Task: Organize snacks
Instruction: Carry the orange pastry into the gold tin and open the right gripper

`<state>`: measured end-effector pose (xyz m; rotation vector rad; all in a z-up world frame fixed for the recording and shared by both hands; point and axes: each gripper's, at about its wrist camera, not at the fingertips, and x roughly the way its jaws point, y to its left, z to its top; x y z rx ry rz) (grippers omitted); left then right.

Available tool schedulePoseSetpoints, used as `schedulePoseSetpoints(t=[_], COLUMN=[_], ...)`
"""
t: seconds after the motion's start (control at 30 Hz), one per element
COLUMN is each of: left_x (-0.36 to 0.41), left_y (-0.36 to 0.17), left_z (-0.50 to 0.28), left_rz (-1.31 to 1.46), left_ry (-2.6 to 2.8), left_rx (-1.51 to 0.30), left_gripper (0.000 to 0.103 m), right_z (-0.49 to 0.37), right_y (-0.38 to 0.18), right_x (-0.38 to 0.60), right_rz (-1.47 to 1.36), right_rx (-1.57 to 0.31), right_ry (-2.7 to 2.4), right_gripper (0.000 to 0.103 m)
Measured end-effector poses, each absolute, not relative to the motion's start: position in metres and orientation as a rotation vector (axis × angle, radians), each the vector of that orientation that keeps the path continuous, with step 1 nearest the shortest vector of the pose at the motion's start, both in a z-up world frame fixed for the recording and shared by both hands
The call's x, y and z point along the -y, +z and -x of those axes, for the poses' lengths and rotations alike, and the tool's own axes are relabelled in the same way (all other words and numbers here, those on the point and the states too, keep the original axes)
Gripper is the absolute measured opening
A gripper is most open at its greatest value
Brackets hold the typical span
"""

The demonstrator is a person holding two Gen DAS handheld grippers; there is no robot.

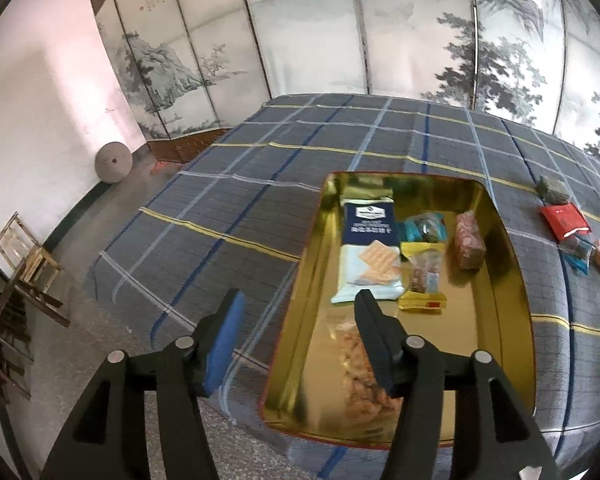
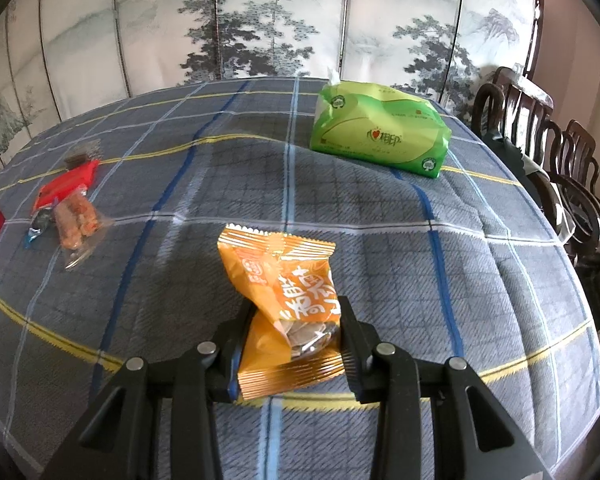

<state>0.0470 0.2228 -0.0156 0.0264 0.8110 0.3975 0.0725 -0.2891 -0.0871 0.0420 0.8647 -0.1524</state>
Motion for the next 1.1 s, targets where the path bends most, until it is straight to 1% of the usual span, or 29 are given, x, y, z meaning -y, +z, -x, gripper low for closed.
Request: schedulePoseSetpoints(t=[0.23,0.43,0.63,0.9,0.93,0.97,1.03,1.1], left_x=[-0.234,-0.239,-0.243,-0.253,-0.254,-0.254,-0.255,-0.255], left_y=[-0.009,-0.007,-0.006,-0.005,-0.006,-0.006,-0.005,-0.004], left_z=[-0.037,-0.03,-0.023,-0.017,-0.016,-0.016,-0.014,-0.012], left_rz=[-0.014,-0.012,-0.009,0.002,0.002,0.002,-0.001,-0.011], left_ry=[0.425,0.433,0.439,0.457,0.459,0.461,0.468,0.468], left_rx=[-0.794,-0.787,-0.782,-0.787,-0.79,-0.791,-0.782,-0.772], left_gripper=[0.058,0.059,0.059,0.059,0.061,0.065,0.068,0.068], right_z=[-0.062,-0.055,-0.052,-0.049,-0.05,-0.051,-0.055,-0.06], right_y=[-0.082,-0.058,-0.021,0.019,0.021,0.022,0.021,0.016], right_x=[0.271,0.233,0.173,0.067,0.053,0.038,0.012,-0.015], right_rz=[-0.078,-0.067,-0.032,0.011,0.014,0.017,0.022,0.024], right_rx=[-0.861,-0.82,-0.755,-0.691,-0.692,-0.696,-0.709,-0.734], right_ry=[-0.104,-0.018,0.116,0.369,0.404,0.438,0.493,0.549], right_gripper=[0.038,0.038,0.038,0.038,0.038,0.038,0.038,0.038])
